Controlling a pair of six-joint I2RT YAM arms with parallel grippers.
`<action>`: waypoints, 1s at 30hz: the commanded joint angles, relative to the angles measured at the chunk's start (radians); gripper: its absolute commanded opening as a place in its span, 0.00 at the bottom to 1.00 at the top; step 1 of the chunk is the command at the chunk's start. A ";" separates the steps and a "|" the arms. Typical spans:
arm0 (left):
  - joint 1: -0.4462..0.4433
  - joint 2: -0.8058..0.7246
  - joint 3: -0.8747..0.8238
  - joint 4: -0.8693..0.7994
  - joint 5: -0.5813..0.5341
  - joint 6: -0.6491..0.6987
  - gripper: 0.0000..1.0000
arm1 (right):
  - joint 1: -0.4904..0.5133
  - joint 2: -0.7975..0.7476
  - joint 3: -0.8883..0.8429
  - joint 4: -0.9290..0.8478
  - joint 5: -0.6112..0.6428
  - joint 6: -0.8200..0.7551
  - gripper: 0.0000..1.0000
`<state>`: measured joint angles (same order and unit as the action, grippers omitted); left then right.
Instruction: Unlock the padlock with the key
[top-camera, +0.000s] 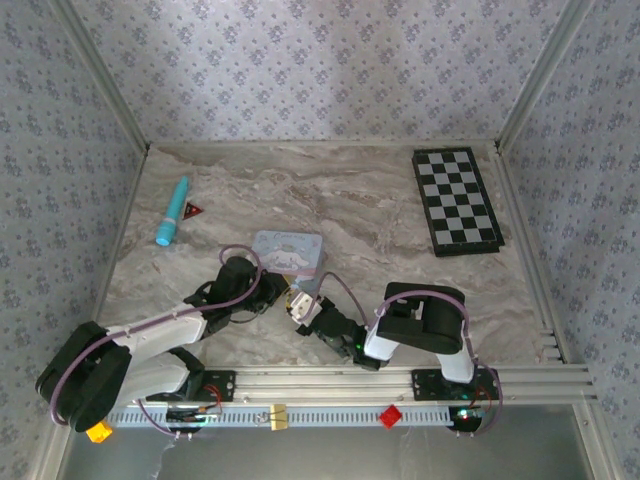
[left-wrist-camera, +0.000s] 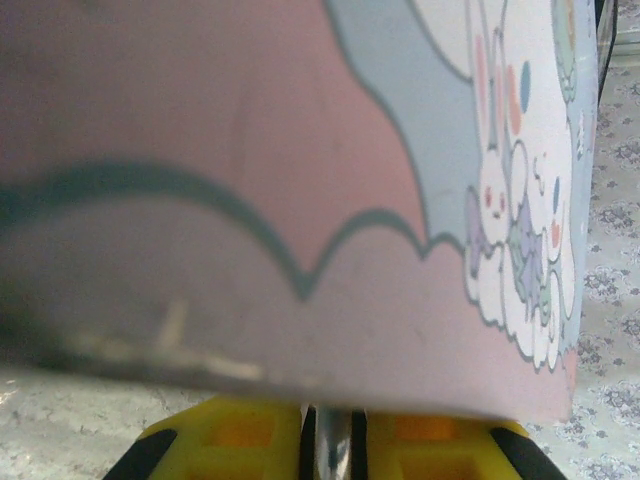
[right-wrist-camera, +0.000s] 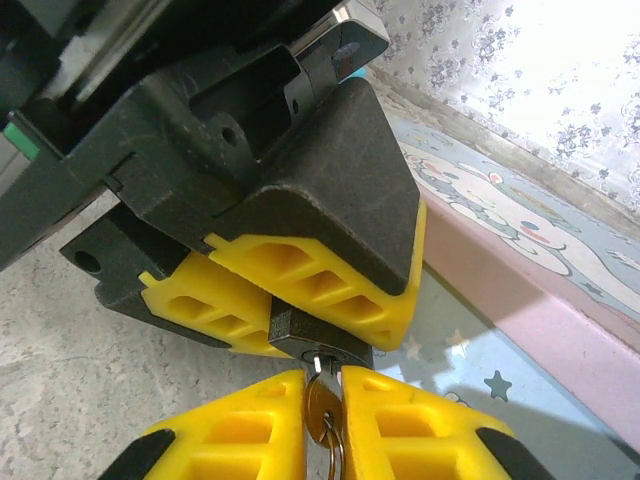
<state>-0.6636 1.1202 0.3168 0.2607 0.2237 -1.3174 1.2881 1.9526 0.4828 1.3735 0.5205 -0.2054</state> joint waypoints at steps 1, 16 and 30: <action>-0.004 -0.025 0.027 0.025 0.022 0.001 0.00 | -0.006 0.020 -0.010 0.020 0.042 0.024 0.16; -0.005 -0.010 0.045 0.057 0.036 -0.001 0.00 | -0.030 0.014 -0.011 -0.006 0.041 0.159 0.17; -0.017 0.017 0.064 0.072 0.030 0.013 0.00 | -0.084 -0.031 -0.045 -0.032 -0.030 0.328 0.03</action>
<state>-0.6685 1.1343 0.3191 0.2890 0.2134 -1.3167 1.2533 1.9423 0.4637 1.3876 0.4595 0.0216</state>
